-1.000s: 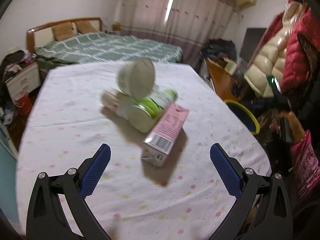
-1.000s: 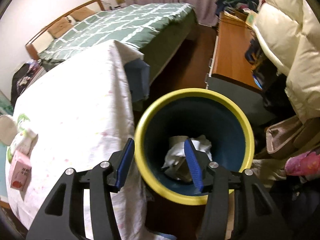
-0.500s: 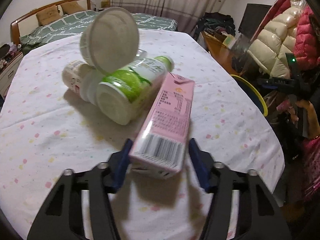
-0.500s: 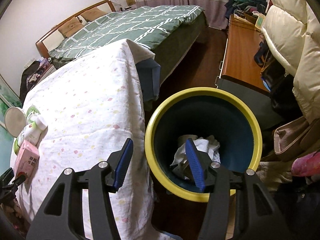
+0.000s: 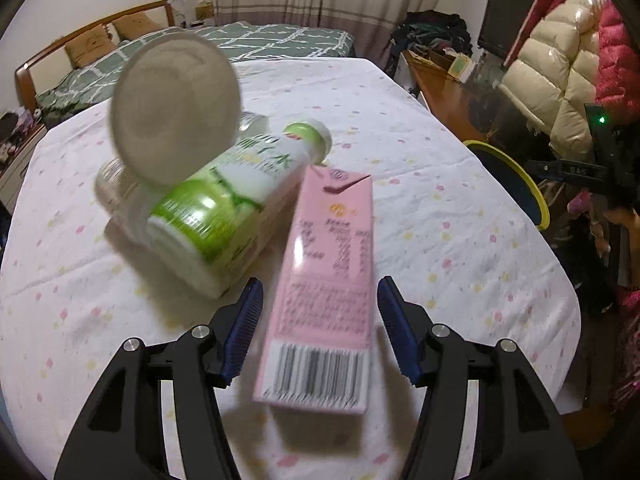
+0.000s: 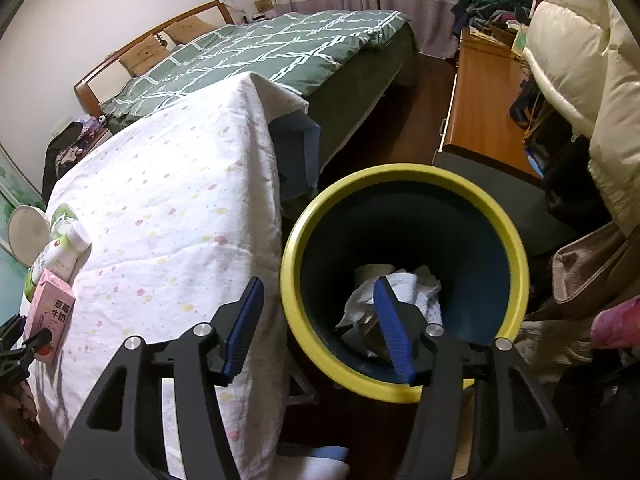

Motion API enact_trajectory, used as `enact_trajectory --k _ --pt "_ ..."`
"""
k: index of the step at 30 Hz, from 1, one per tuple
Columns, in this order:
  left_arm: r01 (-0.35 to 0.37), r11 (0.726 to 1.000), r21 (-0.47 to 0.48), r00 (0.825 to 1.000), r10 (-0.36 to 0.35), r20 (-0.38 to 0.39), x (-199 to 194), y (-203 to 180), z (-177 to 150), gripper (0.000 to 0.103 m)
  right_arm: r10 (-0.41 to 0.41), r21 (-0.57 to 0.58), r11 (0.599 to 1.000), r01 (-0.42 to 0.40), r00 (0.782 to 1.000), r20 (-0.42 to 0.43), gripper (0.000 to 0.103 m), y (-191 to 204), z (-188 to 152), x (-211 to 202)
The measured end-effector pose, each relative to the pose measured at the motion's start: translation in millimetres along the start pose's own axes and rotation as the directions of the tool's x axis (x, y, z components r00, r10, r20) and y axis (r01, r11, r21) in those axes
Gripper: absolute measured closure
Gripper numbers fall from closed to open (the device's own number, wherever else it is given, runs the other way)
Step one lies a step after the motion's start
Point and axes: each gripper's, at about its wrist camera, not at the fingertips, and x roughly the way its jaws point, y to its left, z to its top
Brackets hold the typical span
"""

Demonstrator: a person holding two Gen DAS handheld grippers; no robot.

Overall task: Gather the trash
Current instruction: 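Grasp the pink milk carton with the left tool, then carry the pink carton over the bin and open the left tool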

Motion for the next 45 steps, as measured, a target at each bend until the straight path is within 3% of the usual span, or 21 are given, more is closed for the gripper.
enact_trajectory --k 7,14,20,28,36,45 --pt "-0.010 1.000 0.018 1.000 0.010 -0.012 8 -5 10 0.063 0.014 -0.018 1.000 -0.014 1.000 0.019 0.048 7 -6 -9" --pt "-0.011 1.000 0.001 1.000 0.011 0.013 -3 -5 10 0.064 0.004 -0.029 1.000 -0.002 0.999 0.049 0.049 8 -19 -29" --pt "0.034 0.998 0.061 0.996 -0.039 0.078 -30 -30 28 0.064 -0.031 -0.031 0.999 0.034 0.995 0.098 0.049 2 -30 -48" --pt "0.138 0.966 0.218 0.984 -0.160 0.085 -22 -106 78 0.064 -0.071 0.010 0.997 0.071 0.987 0.141 0.049 -19 -57 -78" --pt "0.257 0.906 0.336 0.960 -0.278 0.017 31 -205 138 0.064 -0.143 0.075 0.988 0.134 0.980 0.138 0.049 -46 -94 -101" --pt "0.278 0.874 0.398 0.960 -0.259 -0.102 122 -299 169 0.064 -0.155 0.144 0.980 0.137 0.980 0.124 0.048 -73 -114 -107"
